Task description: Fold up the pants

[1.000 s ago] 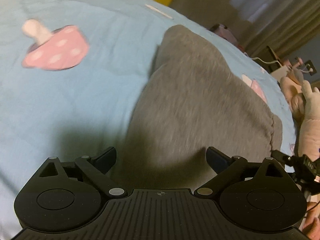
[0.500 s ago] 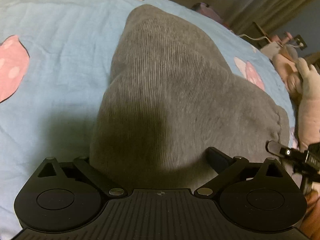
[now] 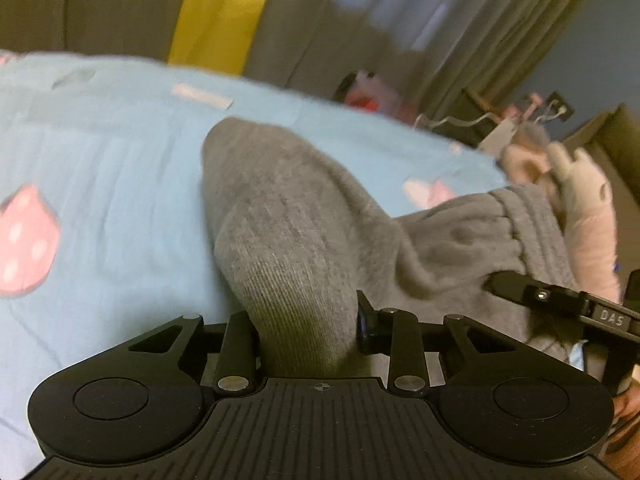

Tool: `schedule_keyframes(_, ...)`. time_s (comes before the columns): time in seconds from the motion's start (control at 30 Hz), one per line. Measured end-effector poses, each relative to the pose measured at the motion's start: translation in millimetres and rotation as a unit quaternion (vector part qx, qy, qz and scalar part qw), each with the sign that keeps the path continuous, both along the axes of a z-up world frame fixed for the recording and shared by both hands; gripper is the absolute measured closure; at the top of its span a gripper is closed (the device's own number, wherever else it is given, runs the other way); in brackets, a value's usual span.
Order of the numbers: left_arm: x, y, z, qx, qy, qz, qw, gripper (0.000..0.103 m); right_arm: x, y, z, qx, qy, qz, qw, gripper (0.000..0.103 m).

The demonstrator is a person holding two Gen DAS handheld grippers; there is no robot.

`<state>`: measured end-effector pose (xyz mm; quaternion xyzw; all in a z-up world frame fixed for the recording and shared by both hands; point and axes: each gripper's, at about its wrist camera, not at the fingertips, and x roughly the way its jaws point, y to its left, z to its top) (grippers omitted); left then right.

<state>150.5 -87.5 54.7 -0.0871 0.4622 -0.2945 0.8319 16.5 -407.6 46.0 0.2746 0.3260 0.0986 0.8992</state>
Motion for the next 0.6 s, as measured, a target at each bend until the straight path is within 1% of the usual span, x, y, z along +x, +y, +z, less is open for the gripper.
schedule_keyframes(0.1,10.5,-10.4,20.4,-0.003,-0.032,0.016,0.9994,0.069,10.7,-7.6,20.9,-0.005,-0.024,-0.019,1.000,0.045)
schedule_keyframes(0.13,14.4,-12.2,25.0,-0.004,-0.038,0.022,0.9990,0.066,15.7,-13.6,26.8,-0.001,-0.029,-0.029,0.999,0.044)
schedule_keyframes(0.17,19.3,-15.1,29.5,0.000,-0.046,0.025,0.9986,0.054,19.3,-18.6,30.9,-0.006,-0.032,-0.039,0.999,0.041)
schedule_keyframes(0.2,23.1,-23.0,31.1,0.013,-0.048,0.033,0.9982,0.047,23.9,-24.0,34.4,-0.020,-0.027,-0.056,0.998,0.030)
schedule_keyframes(0.23,27.9,-25.3,30.9,0.037,-0.041,0.049,0.9972,0.024,27.7,-31.1,36.2,-0.032,-0.019,-0.081,0.996,0.013)
schedule_keyframes(0.27,29.8,-26.8,30.2,0.067,-0.041,0.068,0.9946,0.014,30.0,-37.3,37.4,-0.049,-0.006,-0.107,0.993,0.007)
schedule_keyframes(0.3,28.2,-27.6,27.8,0.099,-0.048,0.083,0.9905,0.013,28.0,-41.2,39.0,-0.079,0.001,-0.139,0.987,0.006)
schedule_keyframes(0.33,25.1,-28.0,23.9,0.117,-0.051,0.083,0.9883,0.013,21.9,-43.7,40.7,-0.107,-0.008,-0.162,0.981,0.004)
schedule_keyframes(0.4,12.7,-30.2,9.8,0.123,-0.045,0.050,0.9901,0.012,11.0,-45.2,37.0,-0.111,-0.017,-0.160,0.981,0.004)
schedule_keyframes(0.43,6.5,-34.0,1.1,0.133,-0.039,0.040,0.9896,0.011,6.9,-43.6,30.3,-0.108,-0.009,-0.154,0.982,0.004)
schedule_keyframes(0.53,-13.1,-40.7,-33.5,0.183,-0.023,0.035,0.9823,0.009,4.2,-34.0,-2.5,-0.118,0.042,-0.141,0.982,0.004)
schedule_keyframes(0.57,-16.9,-43.6,-42.0,0.188,-0.016,0.035,0.9814,0.006,6.1,-28.9,-17.9,-0.129,0.072,-0.135,0.980,0.004)
schedule_keyframes(0.6,-20.3,-44.3,-49.3,0.193,-0.007,0.040,0.9803,0.005,9.5,-22.7,-31.3,-0.148,0.098,-0.132,0.975,0.004)
